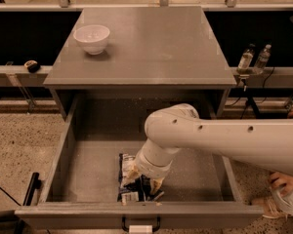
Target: Pick blue chip bag from top drawer and place on counter
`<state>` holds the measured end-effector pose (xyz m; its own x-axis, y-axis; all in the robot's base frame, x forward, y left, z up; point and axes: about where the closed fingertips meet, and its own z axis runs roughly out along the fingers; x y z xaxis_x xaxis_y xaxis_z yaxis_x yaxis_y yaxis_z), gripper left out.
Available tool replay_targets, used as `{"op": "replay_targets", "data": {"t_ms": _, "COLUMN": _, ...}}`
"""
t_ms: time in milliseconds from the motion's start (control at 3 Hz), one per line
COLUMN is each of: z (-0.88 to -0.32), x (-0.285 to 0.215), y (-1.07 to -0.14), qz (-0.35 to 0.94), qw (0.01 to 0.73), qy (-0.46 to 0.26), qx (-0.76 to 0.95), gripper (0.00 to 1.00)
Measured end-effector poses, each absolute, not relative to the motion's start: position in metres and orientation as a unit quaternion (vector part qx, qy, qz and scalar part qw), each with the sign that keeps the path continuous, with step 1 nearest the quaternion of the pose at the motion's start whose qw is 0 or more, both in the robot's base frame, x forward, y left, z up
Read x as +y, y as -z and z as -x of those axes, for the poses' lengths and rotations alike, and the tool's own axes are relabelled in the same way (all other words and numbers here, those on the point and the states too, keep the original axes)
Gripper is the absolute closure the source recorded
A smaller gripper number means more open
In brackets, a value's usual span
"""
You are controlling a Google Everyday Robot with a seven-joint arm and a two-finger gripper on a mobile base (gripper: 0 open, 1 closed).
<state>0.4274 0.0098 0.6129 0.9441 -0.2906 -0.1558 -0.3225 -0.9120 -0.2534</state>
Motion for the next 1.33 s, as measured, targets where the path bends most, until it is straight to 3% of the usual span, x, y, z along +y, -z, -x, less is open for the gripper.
{"op": "replay_targets", "data": {"t_ms": 333, "z": -0.428, "x": 0.012, "y": -0.623, "qz": 0.976, "qw": 0.143, "qy": -0.055, "qx": 0.155, "gripper": 0.96}}
{"op": "replay_targets", "data": {"t_ms": 1000, "z": -0.442, "x": -0.007, "y": -0.747, "qz": 0.939, "qw": 0.286, "qy": -0.058, "qx": 0.182, "gripper": 1.00}}
{"op": "replay_targets", "data": {"t_ms": 1333, "z": -0.469, "x": -0.024, "y": -0.813, "qz": 0.924, "qw": 0.320, "qy": -0.056, "qx": 0.204, "gripper": 1.00}}
